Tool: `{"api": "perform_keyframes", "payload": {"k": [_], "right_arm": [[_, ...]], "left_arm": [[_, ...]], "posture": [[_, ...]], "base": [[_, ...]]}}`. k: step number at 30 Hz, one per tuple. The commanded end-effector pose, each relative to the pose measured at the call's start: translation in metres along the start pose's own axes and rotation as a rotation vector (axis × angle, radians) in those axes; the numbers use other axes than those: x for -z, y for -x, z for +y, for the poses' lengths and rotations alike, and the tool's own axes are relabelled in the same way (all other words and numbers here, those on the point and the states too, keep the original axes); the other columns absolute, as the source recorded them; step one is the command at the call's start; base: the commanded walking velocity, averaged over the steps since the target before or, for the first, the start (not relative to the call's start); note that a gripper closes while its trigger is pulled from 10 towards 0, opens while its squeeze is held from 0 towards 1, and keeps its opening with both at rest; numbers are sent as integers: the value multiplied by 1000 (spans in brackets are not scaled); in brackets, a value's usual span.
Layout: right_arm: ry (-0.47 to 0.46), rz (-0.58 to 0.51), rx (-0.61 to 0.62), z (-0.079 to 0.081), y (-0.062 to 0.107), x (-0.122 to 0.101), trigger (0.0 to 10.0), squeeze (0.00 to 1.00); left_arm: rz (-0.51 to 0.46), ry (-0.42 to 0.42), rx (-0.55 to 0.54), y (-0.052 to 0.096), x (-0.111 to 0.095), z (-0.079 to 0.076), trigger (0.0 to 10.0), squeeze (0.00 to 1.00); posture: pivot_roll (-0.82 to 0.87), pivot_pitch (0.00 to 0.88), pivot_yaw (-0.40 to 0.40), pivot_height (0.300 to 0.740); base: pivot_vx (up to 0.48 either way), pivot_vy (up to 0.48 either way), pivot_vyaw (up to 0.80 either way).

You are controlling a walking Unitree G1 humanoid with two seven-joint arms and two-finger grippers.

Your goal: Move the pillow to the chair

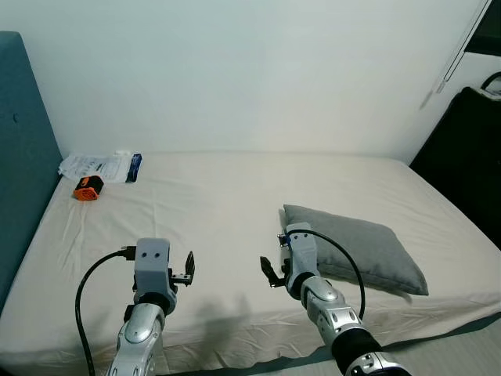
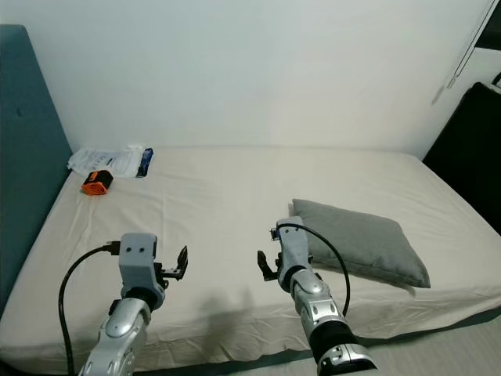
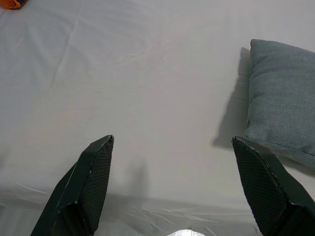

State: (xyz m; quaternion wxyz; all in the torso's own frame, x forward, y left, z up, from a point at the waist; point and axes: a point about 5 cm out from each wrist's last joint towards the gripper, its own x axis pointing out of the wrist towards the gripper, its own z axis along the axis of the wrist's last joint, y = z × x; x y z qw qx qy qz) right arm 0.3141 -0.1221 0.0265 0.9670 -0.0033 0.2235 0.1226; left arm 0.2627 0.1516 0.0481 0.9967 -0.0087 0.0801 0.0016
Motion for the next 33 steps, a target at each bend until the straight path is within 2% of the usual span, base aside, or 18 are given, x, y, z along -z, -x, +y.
{"api": "perform_keyframes", "payload": {"k": [1, 6, 33], "right_arm": [[6, -9, 5, -1, 0, -1, 10000, 0], [6, -10, 2, 0, 0, -1, 10000, 0], [0, -8, 11, -1, 0, -1, 10000, 0]], "left_arm": [[12, -18, 10, 1, 4, -3, 10000, 0], [23, -35, 25, 0, 5, -5, 10000, 0], [27, -47, 29, -1, 4, -5, 10000, 0]], "posture": [[69, 0, -146, 708], [69, 0, -144, 708], [67, 0, -138, 708]], "base": [[0, 0, 0], [0, -59, 0], [0, -373, 0]]}}
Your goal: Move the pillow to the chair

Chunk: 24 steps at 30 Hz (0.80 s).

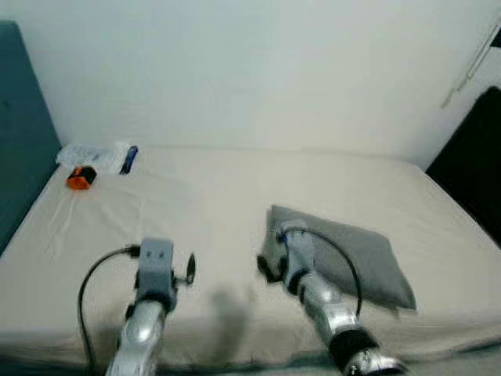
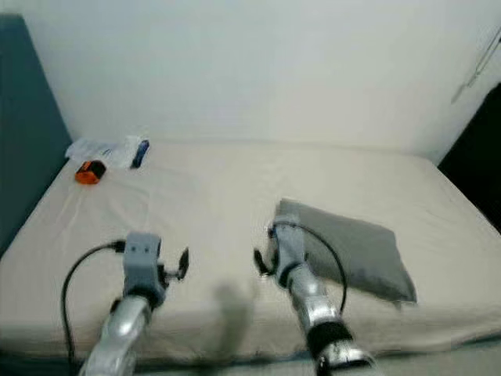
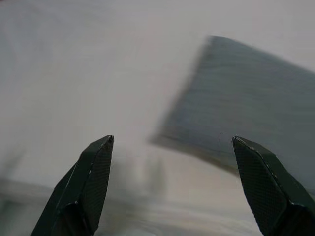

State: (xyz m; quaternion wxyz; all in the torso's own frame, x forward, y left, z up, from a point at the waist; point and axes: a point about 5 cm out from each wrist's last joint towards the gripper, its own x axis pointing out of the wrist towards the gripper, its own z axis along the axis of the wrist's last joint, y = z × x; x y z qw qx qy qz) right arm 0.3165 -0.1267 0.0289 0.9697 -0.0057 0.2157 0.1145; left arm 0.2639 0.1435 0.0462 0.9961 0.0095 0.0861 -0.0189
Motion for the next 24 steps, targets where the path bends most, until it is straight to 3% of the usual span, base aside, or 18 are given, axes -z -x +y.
{"api": "perform_keyframes", "payload": {"k": [1, 19, 24], "right_arm": [[-3, 8, -6, 4, 0, 2, 10000, 0], [-8, 6, -2, 4, 0, 3, 10000, 0], [-8, 6, 0, 4, 0, 3, 10000, 0]], "left_arm": [[15, -8, -8, 0, 2, 3, 10000, 0], [18, -16, -4, 0, 2, 3, 10000, 0], [47, -11, 6, -2, 4, 3, 10000, 0]], "posture": [[67, 0, -138, 708], [68, 0, -136, 708], [67, 0, -135, 708]], "base": [[0, -371, 0], [0, -370, 0], [0, 0, 0]]}}
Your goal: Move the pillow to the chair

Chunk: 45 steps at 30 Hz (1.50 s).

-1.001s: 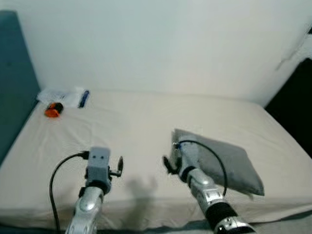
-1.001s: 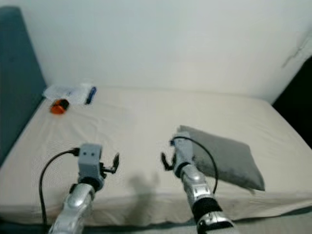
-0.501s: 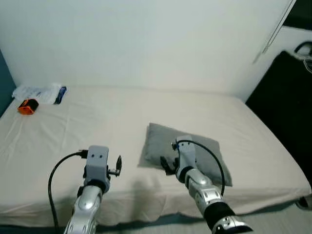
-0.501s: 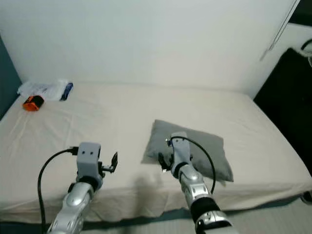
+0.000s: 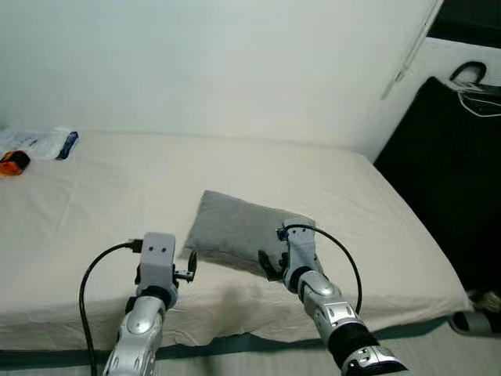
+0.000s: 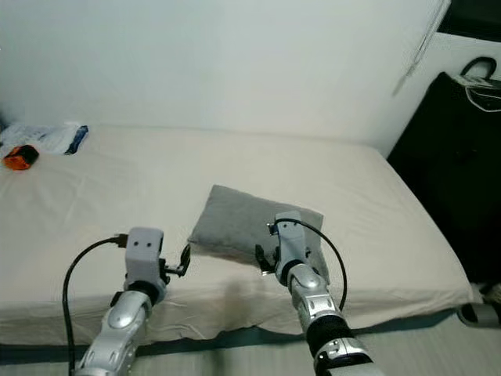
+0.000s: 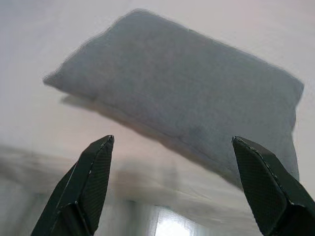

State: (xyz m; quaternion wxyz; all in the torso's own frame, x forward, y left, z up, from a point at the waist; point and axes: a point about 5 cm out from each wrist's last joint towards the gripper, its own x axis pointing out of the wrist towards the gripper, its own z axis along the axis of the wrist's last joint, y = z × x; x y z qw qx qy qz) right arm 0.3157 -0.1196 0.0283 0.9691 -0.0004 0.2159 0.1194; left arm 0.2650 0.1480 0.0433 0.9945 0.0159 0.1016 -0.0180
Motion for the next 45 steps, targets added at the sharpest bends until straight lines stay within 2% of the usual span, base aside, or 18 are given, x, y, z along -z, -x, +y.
{"api": "perform_keyframes", "payload": {"k": [1, 8, 41, 45], "right_arm": [[-1, 6, 12, -3, 1, 2, 10000, 0], [-4, 5, 14, -3, 1, 2, 10000, 0], [2, -9, 13, -3, -1, -3, 10000, 0], [1, -6, 16, -4, 0, -1, 10000, 0]], "left_arm": [[14, 3, 10, 0, 1, -2, 10000, 0], [27, 25, 8, 0, 2, -2, 10000, 0], [-28, 24, -16, -4, -6, -1, 10000, 0], [-28, -4, 2, -2, -5, -4, 10000, 0]], "posture": [[67, 0, -133, 708], [67, 0, -132, 708], [71, 0, -132, 708], [69, 0, -132, 708]], "base": [[0, 442, 0], [0, 467, 0], [0, 0, 0], [0, -199, 0]]}}
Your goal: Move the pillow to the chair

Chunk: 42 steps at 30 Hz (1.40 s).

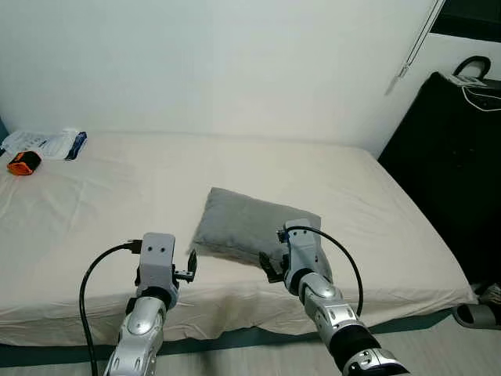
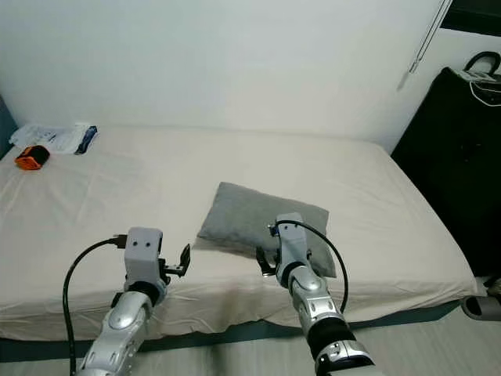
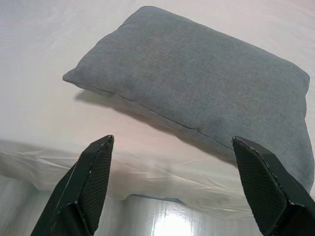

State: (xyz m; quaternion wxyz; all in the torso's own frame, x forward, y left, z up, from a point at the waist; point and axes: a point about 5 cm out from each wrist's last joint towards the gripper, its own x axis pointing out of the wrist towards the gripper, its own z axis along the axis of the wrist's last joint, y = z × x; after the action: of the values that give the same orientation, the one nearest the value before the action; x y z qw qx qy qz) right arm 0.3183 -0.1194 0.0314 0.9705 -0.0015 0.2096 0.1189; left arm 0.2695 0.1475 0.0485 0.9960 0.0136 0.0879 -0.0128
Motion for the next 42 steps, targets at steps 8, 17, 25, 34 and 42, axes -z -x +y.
{"api": "perform_keyframes", "payload": {"k": [8, 17, 25, 34, 42], "right_arm": [[-2, 8, 13, -4, 1, 3, 10000, 0], [-1, 7, 13, -4, 0, 2, 10000, 0], [2, 5, 13, -3, 0, 1, 10000, 0], [-2, 1, 8, -1, -2, -1, 10000, 0], [41, -11, -23, 4, -4, -7, 10000, 0]], "left_arm": [[20, 18, -8, 1, 4, -3, 10000, 0], [18, 19, -10, 0, 4, -1, 10000, 0], [14, 14, -15, -1, 3, 0, 10000, 0], [4, 16, -29, -3, 0, 1, 10000, 0], [11, -25, -62, -6, 0, 2, 10000, 0]], "posture": [[69, 0, -134, 708], [71, 0, -134, 708], [74, 0, -136, 708], [82, 0, -145, 708], [89, 0, -145, 708]], "base": [[0, -239, 0], [0, 0, 0], [0, 0, 0], [0, 0, 0], [0, 0, 0]]}}
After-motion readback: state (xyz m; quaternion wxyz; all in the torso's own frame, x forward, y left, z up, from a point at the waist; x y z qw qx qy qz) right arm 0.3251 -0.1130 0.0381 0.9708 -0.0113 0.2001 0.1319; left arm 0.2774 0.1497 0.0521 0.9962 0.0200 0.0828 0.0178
